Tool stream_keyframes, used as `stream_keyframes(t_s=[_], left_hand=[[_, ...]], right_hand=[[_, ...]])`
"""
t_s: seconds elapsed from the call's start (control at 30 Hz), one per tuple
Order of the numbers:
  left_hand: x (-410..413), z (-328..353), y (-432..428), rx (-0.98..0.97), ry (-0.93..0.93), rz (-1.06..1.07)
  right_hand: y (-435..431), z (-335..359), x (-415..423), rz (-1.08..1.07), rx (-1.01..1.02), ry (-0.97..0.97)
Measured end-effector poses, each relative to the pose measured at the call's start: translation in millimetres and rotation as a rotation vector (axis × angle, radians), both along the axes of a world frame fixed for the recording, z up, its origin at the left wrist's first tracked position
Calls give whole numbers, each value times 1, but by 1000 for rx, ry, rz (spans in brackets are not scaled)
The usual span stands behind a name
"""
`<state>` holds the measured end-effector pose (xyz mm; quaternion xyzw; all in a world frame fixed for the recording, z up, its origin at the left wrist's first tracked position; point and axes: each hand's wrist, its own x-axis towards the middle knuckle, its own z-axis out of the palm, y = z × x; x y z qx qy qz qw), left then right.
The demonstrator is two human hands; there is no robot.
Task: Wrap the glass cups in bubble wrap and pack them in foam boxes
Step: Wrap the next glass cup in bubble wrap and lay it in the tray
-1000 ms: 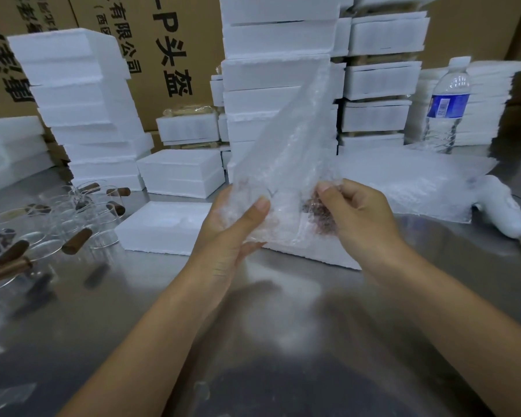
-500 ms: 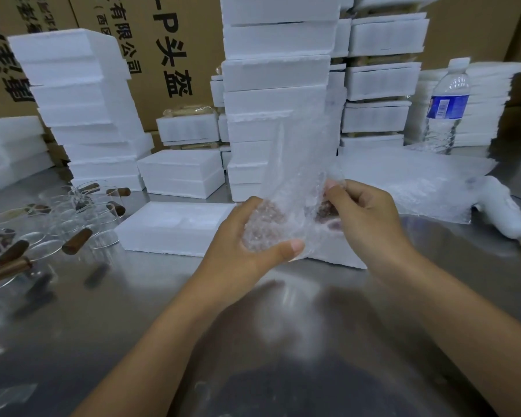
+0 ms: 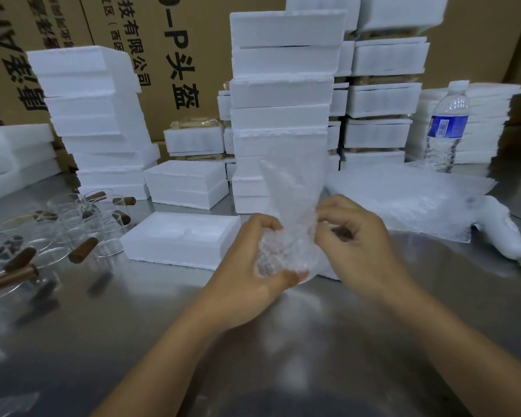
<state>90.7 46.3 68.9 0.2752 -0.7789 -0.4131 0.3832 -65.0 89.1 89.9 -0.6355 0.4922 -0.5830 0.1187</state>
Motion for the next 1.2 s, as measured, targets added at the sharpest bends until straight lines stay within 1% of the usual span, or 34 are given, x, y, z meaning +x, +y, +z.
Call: stream_keyframes(t_s=[0.07,0.17,0.23,0.3,0.4,0.47,0.6,0.7,0.73,0.77,0.87,0.9,1.0,1.1,1.2], left_hand=[[0,1,0,-48,16,3],[-3,0,1,-132,-3,10],[-5,0,2,-155,-42,19],[-6,1,4,-168,-42,33],[-3,3,3,-230,-23,81],[-1,4,2,-244,-26,113],[-1,1,-3,-249,-38,157],[-1,-1,-5,-286,-54,169],[-1,-2,-5,-302,-62,173],[-1,-2,-5,-324,-74,174],[-1,-4,-5,-388,-161,162],[-1,-4,-5,-398,-183,158],[-2,-6,-5,-395,-186,131],[-4,-7,-4,-379,-166,105],[-6,-8,-1,-415,-168,87]], right_hand=[[0,-1,1,-61,14,157],[-2,-3,-2,-136,58,251],[-5,-6,-4,-163,49,290],[-6,-7,-5,-160,6,228],[-1,-4,-1,-82,-71,9],[2,-1,2,-67,-132,-19],[8,-1,7,-28,-185,138],[6,-4,10,-139,-313,354],[4,-5,10,-181,-338,378],[3,-6,10,-197,-316,349],[3,-4,7,-110,-93,71],[2,-3,3,-79,-24,6],[-1,2,-4,-29,75,-91],[-3,0,-6,-44,91,-192],[-5,0,-7,-88,115,-179]])
